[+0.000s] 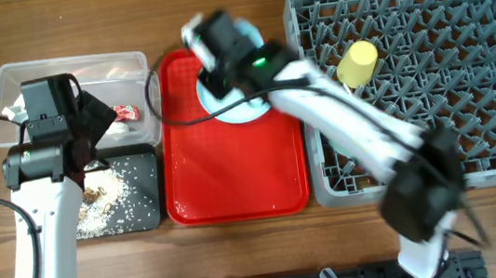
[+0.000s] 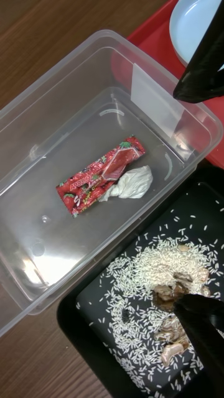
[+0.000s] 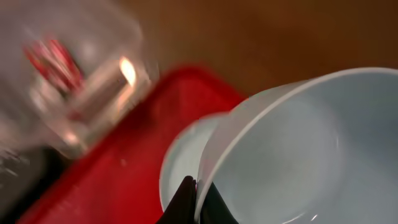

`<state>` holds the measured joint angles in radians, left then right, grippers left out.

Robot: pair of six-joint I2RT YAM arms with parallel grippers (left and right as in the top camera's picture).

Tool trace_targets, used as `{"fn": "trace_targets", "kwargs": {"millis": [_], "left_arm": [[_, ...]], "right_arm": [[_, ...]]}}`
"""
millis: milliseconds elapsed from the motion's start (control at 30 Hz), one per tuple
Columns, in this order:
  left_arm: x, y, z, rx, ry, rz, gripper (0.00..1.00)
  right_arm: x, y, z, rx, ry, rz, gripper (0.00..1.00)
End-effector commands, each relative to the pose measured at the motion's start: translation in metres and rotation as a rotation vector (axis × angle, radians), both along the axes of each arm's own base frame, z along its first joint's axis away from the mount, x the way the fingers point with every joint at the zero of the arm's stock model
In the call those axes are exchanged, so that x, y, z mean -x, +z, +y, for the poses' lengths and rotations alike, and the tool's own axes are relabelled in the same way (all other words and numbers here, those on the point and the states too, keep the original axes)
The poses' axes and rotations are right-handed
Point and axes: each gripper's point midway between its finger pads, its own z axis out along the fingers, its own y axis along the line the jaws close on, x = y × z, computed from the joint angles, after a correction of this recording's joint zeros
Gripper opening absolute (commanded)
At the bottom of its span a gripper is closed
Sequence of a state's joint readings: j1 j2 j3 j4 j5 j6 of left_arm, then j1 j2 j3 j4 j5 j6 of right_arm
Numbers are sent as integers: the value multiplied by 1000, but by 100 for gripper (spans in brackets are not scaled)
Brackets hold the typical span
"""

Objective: Sort waste into correct bins and load items into the dishwasher rack

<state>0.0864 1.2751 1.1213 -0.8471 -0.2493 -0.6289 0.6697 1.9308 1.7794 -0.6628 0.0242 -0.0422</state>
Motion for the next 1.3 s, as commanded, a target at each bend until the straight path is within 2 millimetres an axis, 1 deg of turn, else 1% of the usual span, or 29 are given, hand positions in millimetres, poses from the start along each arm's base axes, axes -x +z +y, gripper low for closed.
{"fn": "trace_targets", "kwargs": {"millis": [0,67,133,200,233,333,400,467,533,700,867,967,1033,1067,1200,1233,1267], "left_arm": [[-1,8,3,-15,-5,-16,100],[-1,8,3,-15,-5,-16,100],[-1,8,3,-15,-5,-16,100],[-1,8,3,-15,-5,-16,100],[-1,8,3,-15,-5,-16,100],[-1,8,3,-15,-5,-16,100],[-1,8,3,-15,-5,-16,100],[-1,8,3,-15,-5,-16,100],[-1,8,3,-15,-5,-16,100],[-1,8,3,-15,-5,-16,100],[-1,8,3,-15,-5,-16,100],[-1,8,3,-15,-5,-16,100],[-1,8,3,-15,-5,-16,100],[-1,8,3,-15,-5,-16,100],[-1,8,3,-15,-5,-16,100],[-1,8,3,-15,-5,-16,100],[-1,8,3,-15,-5,-16,100]], "right_arm": [[2,133,-32,-321,43,-126,4],[0,154,-54,-419,74,-111,4],[-5,164,-80,-526,118,-61,4],[-12,165,-106,-625,147,0,4],[-18,164,-125,-704,177,45,4],[-25,164,-161,-885,298,136,4],[-31,156,-183,-983,362,213,5],[-39,141,-200,-1045,388,289,4],[-52,115,-214,-1096,376,372,4],[-81,38,-235,-1172,271,517,4],[-94,-15,-246,-1219,189,619,4],[-97,-29,-251,-1232,164,638,5],[-98,-31,-256,-1237,153,639,6],[-98,-31,-259,-1240,146,638,8],[-100,-31,-274,-1262,99,660,19],[-100,-32,-277,-1267,89,662,27],[-100,-32,-280,-1270,82,661,31]]}}
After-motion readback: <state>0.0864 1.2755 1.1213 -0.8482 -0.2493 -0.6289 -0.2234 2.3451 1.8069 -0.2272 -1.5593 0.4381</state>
